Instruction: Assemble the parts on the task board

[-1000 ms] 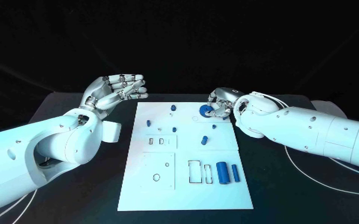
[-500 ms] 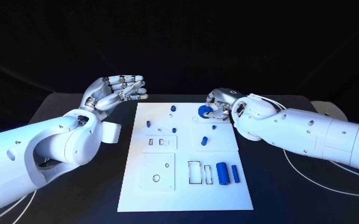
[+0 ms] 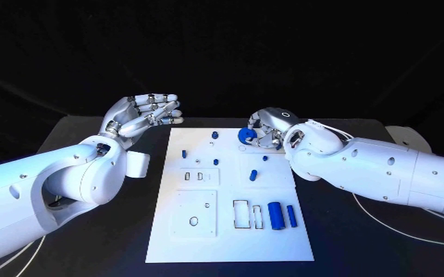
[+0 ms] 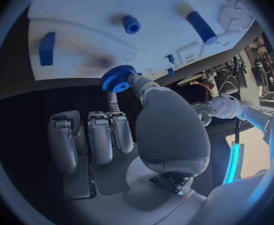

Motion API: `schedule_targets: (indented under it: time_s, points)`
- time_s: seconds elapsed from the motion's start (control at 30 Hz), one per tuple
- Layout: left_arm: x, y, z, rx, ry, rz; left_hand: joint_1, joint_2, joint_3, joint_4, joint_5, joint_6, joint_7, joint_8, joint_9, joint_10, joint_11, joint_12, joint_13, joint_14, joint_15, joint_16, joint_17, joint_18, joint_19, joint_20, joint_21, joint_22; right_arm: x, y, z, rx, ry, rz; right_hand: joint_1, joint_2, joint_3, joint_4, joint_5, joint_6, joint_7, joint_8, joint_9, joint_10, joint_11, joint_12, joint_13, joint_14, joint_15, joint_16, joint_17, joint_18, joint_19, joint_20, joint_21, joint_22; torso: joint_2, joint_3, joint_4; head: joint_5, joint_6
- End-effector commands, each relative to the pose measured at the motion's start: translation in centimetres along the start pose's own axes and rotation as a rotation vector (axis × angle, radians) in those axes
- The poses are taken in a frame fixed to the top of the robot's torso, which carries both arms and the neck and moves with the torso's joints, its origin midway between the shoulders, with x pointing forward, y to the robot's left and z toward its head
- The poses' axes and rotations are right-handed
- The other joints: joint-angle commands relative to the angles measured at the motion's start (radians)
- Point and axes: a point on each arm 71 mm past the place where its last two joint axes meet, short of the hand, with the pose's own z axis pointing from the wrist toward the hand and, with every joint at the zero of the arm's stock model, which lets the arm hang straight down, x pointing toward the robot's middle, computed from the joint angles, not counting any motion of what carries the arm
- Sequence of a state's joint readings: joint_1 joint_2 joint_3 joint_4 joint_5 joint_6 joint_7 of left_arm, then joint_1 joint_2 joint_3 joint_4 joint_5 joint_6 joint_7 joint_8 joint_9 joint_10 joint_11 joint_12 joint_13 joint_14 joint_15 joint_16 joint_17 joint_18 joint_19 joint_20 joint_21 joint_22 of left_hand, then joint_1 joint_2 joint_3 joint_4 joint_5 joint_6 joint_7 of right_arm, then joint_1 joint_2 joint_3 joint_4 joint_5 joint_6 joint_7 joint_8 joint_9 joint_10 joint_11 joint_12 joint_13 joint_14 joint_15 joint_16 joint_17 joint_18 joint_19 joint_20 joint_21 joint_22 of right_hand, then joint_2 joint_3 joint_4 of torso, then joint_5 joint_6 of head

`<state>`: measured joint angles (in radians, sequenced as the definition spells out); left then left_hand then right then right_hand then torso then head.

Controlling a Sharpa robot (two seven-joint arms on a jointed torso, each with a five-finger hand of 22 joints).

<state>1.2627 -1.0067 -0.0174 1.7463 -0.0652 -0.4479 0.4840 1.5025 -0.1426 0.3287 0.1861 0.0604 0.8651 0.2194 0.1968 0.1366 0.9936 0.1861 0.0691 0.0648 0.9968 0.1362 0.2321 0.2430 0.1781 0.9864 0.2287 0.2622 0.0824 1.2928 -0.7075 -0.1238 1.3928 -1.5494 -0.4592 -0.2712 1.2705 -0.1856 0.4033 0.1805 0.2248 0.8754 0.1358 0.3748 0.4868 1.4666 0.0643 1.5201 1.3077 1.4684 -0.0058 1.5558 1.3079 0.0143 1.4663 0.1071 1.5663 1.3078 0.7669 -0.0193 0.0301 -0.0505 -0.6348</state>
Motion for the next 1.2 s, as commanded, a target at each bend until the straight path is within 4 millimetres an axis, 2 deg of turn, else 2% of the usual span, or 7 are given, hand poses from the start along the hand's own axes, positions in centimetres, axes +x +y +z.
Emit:
schedule_targets:
  time_s: [0.03,0.27,0.63,1.2]
  points:
    - [0.2,-0.1,0.0,0.006,0.018,-0.009,-0.012,0.0,0.002,-0.002,-0.006,-0.006,0.012,-0.004,-0.001,-0.006,-0.001,-0.005,-0.001,-0.008,0.001,-0.005,0.001,0.005,0.001,0.005,-0.004,-0.001,-0.6,1.2,-0.1,-0.046,-0.066,-0.035,0.001,0.003,0.006,-0.001,0.005,0.005,0.0,-0.003,0.001,0.063,-0.008,0.006,0.221,0.096,-0.006,0.005,0.234,-0.014,0.105,-0.01,0.005,0.263,0.001,0.0003,-0.0004,0.0,-0.001]
    - [0.3,-0.1,0.1,0.005,0.021,-0.011,-0.012,0.0,0.002,-0.002,-0.006,-0.006,0.012,-0.004,-0.001,-0.006,-0.001,-0.005,-0.001,-0.008,0.001,-0.005,0.001,0.005,0.001,0.005,-0.004,-0.001,-0.3,3.8,0.5,-0.105,-0.076,-0.042,0.0,0.003,0.006,-0.001,0.005,0.005,0.0,-0.003,0.001,0.063,-0.008,0.006,0.221,0.096,-0.007,0.005,0.234,-0.014,0.105,-0.01,0.005,0.263,0.002,-0.0013,0.0054,0.001,-0.002]
    - [0.5,-0.1,0.1,0.004,0.025,-0.013,-0.012,0.0,0.002,-0.002,-0.006,-0.006,0.012,-0.004,-0.001,-0.006,-0.001,-0.005,-0.001,-0.008,0.001,-0.005,0.001,0.005,0.001,0.005,-0.004,-0.001,1.3,6.1,1.8,-0.138,-0.055,-0.043,-0.003,0.003,0.006,0.001,0.005,0.005,0.0,-0.005,0.0,0.062,-0.008,0.005,0.219,0.096,-0.007,0.005,0.233,-0.014,0.105,-0.01,0.005,0.263,0.001,-0.0034,0.0047,0.007,-0.005]
    - [0.7,0.0,0.2,0.006,0.03,-0.015,-0.012,0.0,0.002,-0.002,-0.006,-0.006,0.012,-0.004,-0.001,-0.006,-0.001,-0.005,-0.001,-0.008,0.001,-0.005,0.001,0.005,0.001,0.005,-0.004,-0.001,3.9,7.4,2.9,-0.143,-0.013,-0.035,-0.01,0.003,0.009,0.005,-0.003,0.003,0.001,-0.011,-0.002,0.06,-0.007,0.002,0.217,0.096,-0.006,0.005,0.234,-0.014,0.105,-0.011,0.005,0.263,0.002,0.0001,0.0023,0.015,-0.006]
